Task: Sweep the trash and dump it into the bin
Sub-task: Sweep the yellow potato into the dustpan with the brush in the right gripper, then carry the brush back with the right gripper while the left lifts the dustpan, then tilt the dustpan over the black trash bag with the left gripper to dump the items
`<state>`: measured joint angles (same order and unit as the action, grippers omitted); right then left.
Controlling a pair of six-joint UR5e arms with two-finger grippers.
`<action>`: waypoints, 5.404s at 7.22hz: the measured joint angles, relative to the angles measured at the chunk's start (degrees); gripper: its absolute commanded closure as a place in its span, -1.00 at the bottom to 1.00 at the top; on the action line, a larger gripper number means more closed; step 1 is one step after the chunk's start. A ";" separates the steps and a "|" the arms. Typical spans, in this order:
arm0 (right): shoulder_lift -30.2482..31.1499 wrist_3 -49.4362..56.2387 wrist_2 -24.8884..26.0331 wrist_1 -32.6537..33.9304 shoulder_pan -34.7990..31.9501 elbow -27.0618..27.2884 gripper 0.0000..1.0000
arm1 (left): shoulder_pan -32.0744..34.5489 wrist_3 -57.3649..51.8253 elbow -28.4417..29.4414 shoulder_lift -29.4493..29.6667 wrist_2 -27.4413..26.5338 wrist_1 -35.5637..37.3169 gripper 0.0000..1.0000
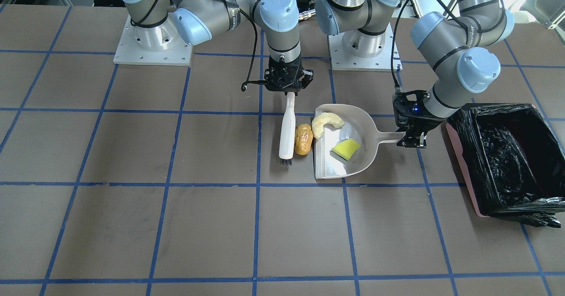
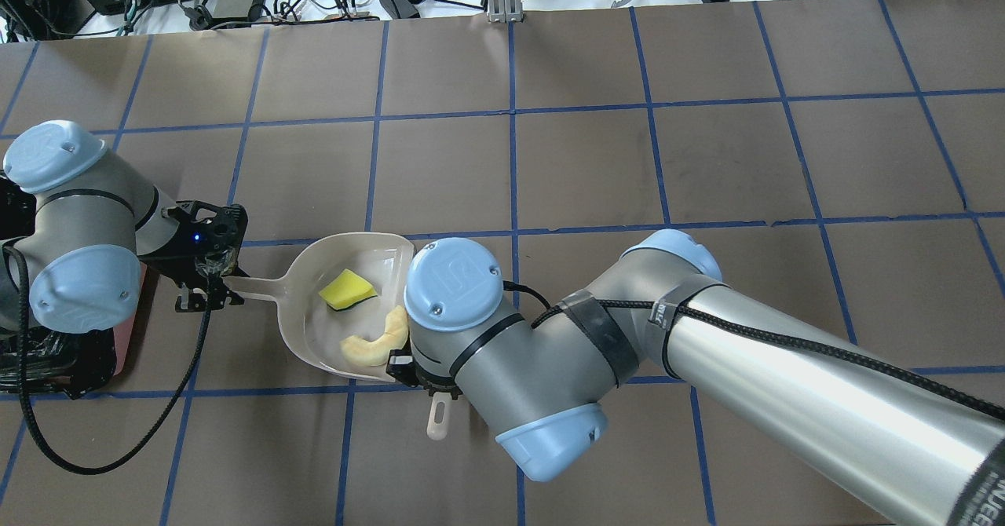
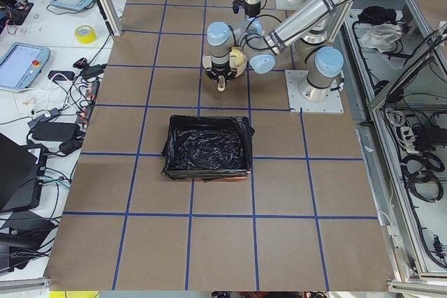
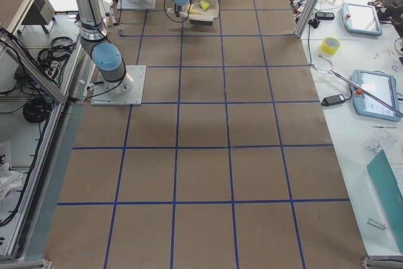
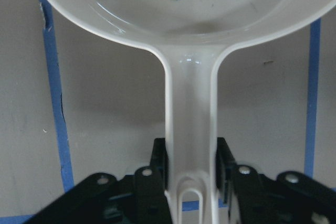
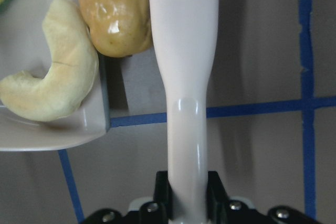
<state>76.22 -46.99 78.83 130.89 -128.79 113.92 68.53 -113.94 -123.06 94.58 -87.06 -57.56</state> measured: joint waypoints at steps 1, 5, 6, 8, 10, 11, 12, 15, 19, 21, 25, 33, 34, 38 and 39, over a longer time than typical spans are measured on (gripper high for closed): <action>-1.79 -1.46 -0.79 2.67 -1.06 -0.61 1.00 | 0.04 0.04 -0.10 0.15 0.03 0.19 1.00; -6.61 -8.87 -4.40 5.17 -3.30 -8.91 1.00 | 0.19 0.20 -0.20 0.38 0.13 0.53 1.00; -6.93 -9.07 -4.45 4.80 -3.74 -9.64 1.00 | 0.20 0.20 -0.15 0.53 0.18 0.96 1.00; -6.66 -5.56 -2.07 2.30 -2.89 -10.01 1.00 | 0.16 0.26 0.14 0.72 0.37 1.54 1.00; -5.02 1.46 1.14 -2.15 1.22 -10.17 1.00 | 0.16 0.39 0.05 0.33 0.46 4.08 1.00; -3.01 6.60 1.68 -5.61 5.12 -10.41 1.00 | 0.25 0.49 -0.18 0.06 0.50 5.27 1.00; -0.62 12.93 1.93 -9.68 10.24 -10.61 1.00 | 0.29 0.53 -0.23 -0.12 0.52 6.26 1.00; 2.57 35.73 5.04 -18.03 28.04 -11.53 1.00 | -2.94 1.57 1.65 -0.08 4.64 7.86 1.00; -0.61 64.83 8.60 -23.32 50.47 -17.56 1.00 | -16.52 -3.36 17.65 1.44 11.31 -13.90 1.00; -4.36 70.04 9.61 -20.71 57.06 -17.85 1.00 | -25.13 -8.17 23.32 1.59 10.57 -20.74 1.00; -6.08 69.14 10.66 -18.28 62.38 -15.99 1.00 | -34.05 -11.20 31.85 3.39 3.36 -20.65 1.00; -6.13 68.35 9.42 -17.46 62.69 -13.43 1.00 | -25.86 -18.44 33.49 5.11 -33.28 1.72 1.00; -6.28 68.43 9.41 -17.37 62.65 -13.40 1.00 | -21.68 -19.28 33.40 5.39 -39.54 3.94 1.00; -6.98 68.74 9.41 -17.21 62.63 -13.29 1.00 | -13.36 -26.00 33.26 6.53 -48.31 15.10 1.00; -7.02 68.77 9.41 -17.23 62.62 -13.26 1.00 | -11.97 -33.71 32.95 7.74 -48.52 21.95 1.00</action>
<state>69.20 21.78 88.24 113.66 -66.17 100.66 56.56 -147.64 -90.11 102.32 -135.58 -35.61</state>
